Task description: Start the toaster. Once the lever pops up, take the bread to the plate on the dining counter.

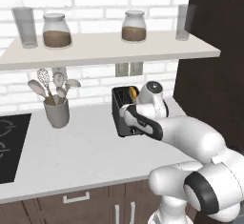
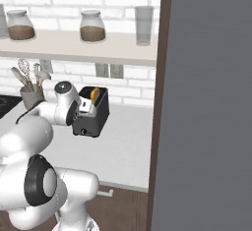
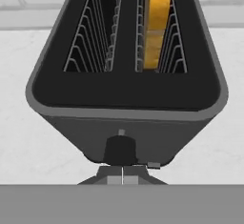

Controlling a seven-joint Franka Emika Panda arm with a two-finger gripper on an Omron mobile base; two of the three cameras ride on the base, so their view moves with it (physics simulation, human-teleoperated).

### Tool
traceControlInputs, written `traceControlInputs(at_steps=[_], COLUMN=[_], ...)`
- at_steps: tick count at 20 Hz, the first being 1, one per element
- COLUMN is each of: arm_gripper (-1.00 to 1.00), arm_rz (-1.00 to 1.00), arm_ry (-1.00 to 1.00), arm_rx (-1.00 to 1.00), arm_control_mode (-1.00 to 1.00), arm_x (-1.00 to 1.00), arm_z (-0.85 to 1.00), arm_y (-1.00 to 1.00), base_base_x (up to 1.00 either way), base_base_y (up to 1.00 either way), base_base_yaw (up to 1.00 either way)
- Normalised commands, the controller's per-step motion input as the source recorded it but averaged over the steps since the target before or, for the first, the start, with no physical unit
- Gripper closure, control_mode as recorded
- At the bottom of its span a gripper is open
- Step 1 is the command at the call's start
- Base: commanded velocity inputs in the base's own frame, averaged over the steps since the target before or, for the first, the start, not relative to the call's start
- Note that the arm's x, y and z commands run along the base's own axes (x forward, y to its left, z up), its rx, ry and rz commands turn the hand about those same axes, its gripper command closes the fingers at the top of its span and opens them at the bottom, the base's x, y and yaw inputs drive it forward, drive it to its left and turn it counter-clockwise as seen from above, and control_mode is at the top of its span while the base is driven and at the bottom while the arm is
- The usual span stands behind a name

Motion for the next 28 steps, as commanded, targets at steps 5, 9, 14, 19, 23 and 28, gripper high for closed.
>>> traceControlInputs(at_steps=[5, 9, 14, 19, 23, 28], arm_gripper=[1.0, 1.0, 1.0, 1.0, 1.0, 1.0], arm_rz=[0.0, 0.0, 0.0, 0.0, 0.0, 0.0], arm_ry=[0.0, 0.0, 0.04, 0.03, 0.02, -0.02], arm_rx=[0.0, 0.0, 0.0, 0.0, 0.0, 0.0], arm_control_mode=[-1.0, -1.0, -1.0, -1.0, -1.0, -1.0], arm_x=[0.17, 0.34, 0.2, -0.15, -0.48, -0.28], arm_z=[-0.11, -0.34, -0.76, -1.0, -1.0, -0.88], arm_y=[0.08, 0.21, 0.1, -0.32, -0.72, -0.48], base_base_x=[0.0, 0.0, 0.0, 0.0, 0.0, 0.0], base_base_y=[0.0, 0.0, 0.0, 0.0, 0.0, 0.0], base_base_yaw=[0.0, 0.0, 0.0, 0.0, 0.0, 0.0])
